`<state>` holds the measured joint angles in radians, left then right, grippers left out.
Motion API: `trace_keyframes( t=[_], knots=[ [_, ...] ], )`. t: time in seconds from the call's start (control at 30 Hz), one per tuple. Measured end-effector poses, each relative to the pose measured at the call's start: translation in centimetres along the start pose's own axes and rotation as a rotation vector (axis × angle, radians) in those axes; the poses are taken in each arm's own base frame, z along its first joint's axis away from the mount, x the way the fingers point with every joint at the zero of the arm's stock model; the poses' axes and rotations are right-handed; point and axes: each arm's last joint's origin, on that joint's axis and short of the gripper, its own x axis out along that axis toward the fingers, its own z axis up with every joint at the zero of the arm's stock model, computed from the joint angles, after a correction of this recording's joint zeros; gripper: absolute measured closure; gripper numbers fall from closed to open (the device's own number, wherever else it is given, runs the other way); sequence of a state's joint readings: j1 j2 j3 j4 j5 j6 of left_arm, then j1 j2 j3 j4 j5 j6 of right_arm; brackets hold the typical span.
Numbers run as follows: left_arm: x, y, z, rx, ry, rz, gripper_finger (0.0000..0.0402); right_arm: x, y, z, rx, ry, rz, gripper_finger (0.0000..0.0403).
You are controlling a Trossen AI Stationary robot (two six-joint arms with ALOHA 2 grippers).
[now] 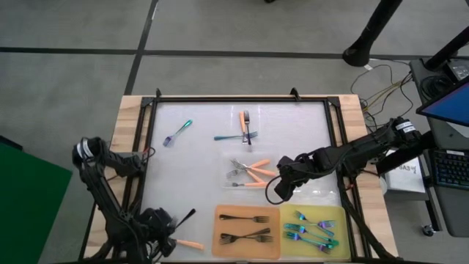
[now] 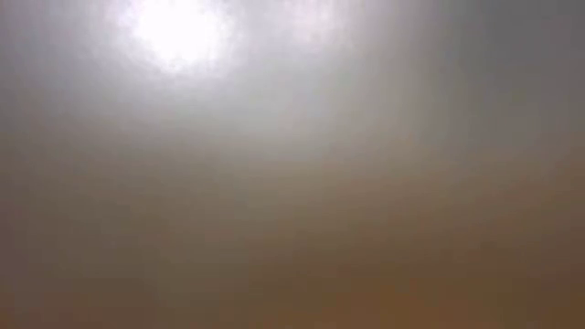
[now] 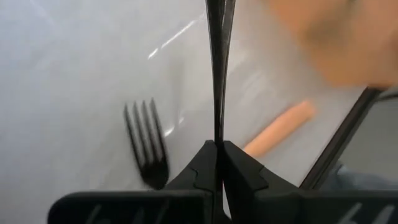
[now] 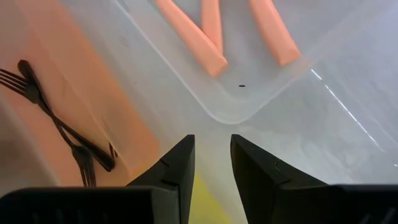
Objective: Sort silverware by color (type)
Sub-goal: Put the black fork into the orange bin
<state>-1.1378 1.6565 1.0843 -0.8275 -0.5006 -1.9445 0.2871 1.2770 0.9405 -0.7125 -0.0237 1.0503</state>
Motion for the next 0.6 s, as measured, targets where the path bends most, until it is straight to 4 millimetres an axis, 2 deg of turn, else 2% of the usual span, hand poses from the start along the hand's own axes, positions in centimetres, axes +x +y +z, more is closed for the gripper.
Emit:
trace_keyframes(
  t=[0.17, 0.37, 0.6],
  knots=[
    [-0.3, -0.6, 1.9, 0.009, -0.102, -0.056, 0.0401, 0.0, 0.4, 0.2, -0.004, -0.024, 0.038, 0.0310],
    [-0.6, -2.3, 4.9, 0.109, -0.194, -0.169, 0.0401, -0.1, 0.8, 0.6, -0.015, -0.080, 0.076, 0.0310],
    [0.5, -4.5, 8.9, 0.247, -0.290, -0.246, 0.0401, -0.1, 0.9, 1.1, -0.065, -0.124, 0.087, 0.0309]
  ],
)
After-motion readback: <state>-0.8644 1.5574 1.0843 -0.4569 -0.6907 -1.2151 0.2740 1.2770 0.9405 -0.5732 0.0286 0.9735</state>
